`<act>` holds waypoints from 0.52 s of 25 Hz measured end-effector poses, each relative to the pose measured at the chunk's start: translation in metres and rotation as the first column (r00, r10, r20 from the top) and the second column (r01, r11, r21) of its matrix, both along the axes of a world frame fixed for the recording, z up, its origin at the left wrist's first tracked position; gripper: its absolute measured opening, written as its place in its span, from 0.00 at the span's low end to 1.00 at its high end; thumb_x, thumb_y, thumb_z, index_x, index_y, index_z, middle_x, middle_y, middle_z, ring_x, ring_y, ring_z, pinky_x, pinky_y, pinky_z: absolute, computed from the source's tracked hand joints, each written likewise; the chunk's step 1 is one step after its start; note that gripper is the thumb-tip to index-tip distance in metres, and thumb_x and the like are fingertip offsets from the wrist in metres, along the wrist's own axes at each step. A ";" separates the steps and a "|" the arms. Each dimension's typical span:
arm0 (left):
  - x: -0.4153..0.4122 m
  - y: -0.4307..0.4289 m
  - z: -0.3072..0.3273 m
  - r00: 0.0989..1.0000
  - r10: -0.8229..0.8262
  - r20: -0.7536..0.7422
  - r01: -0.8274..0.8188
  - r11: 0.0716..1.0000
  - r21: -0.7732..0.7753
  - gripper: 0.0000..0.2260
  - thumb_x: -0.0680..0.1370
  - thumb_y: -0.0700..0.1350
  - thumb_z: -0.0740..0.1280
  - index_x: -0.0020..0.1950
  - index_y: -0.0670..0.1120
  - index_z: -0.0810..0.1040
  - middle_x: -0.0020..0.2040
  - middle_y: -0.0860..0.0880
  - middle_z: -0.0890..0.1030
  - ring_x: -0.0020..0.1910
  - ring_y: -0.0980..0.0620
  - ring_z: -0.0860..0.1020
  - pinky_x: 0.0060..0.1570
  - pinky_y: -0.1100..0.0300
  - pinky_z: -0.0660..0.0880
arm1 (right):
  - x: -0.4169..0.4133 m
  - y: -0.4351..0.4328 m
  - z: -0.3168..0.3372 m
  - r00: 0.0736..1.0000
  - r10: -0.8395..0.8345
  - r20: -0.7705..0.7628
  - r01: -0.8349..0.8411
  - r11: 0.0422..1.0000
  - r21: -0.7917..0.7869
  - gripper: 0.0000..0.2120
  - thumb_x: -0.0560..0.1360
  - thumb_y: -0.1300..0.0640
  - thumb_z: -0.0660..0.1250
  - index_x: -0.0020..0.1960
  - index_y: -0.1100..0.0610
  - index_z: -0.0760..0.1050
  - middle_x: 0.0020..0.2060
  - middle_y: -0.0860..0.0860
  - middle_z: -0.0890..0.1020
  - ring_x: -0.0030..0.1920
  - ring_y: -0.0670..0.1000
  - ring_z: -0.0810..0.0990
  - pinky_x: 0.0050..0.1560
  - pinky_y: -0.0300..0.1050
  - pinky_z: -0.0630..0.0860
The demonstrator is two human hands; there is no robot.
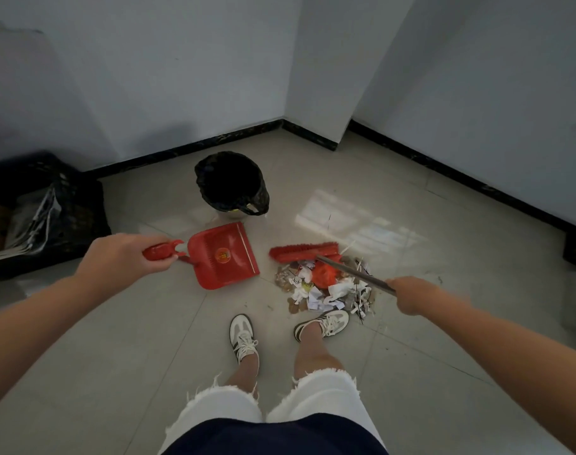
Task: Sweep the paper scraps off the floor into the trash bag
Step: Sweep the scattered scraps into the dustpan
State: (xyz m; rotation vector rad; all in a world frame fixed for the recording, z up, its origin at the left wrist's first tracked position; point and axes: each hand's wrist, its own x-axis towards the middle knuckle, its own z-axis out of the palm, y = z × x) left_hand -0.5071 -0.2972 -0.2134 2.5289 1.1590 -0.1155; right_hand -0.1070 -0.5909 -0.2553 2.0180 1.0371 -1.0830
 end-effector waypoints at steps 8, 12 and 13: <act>0.039 0.000 -0.007 0.887 -0.395 -0.240 0.345 0.911 -0.228 0.08 0.74 0.56 0.66 0.52 0.62 0.78 0.39 0.59 0.77 0.42 0.56 0.74 0.39 0.60 0.68 | -0.036 -0.066 0.053 0.713 -0.690 -0.126 0.702 0.702 0.124 0.19 0.78 0.63 0.57 0.68 0.55 0.69 0.28 0.55 0.68 0.22 0.50 0.67 0.20 0.38 0.67; 0.054 -0.021 -0.014 0.885 -0.433 -0.169 0.401 0.895 -0.193 0.06 0.73 0.53 0.66 0.49 0.57 0.80 0.37 0.55 0.77 0.42 0.51 0.77 0.37 0.59 0.65 | -0.050 -0.090 0.040 0.399 -0.900 -0.178 0.915 0.378 0.137 0.14 0.79 0.63 0.58 0.63 0.57 0.70 0.27 0.53 0.66 0.22 0.49 0.63 0.20 0.36 0.64; 0.057 -0.025 -0.017 0.888 -0.437 -0.142 0.413 0.894 -0.174 0.08 0.73 0.53 0.67 0.50 0.57 0.80 0.39 0.53 0.80 0.43 0.50 0.79 0.36 0.59 0.66 | -0.052 -0.095 0.034 0.313 -0.929 -0.195 0.948 0.293 0.125 0.13 0.79 0.63 0.58 0.63 0.59 0.70 0.26 0.53 0.66 0.22 0.49 0.63 0.20 0.35 0.64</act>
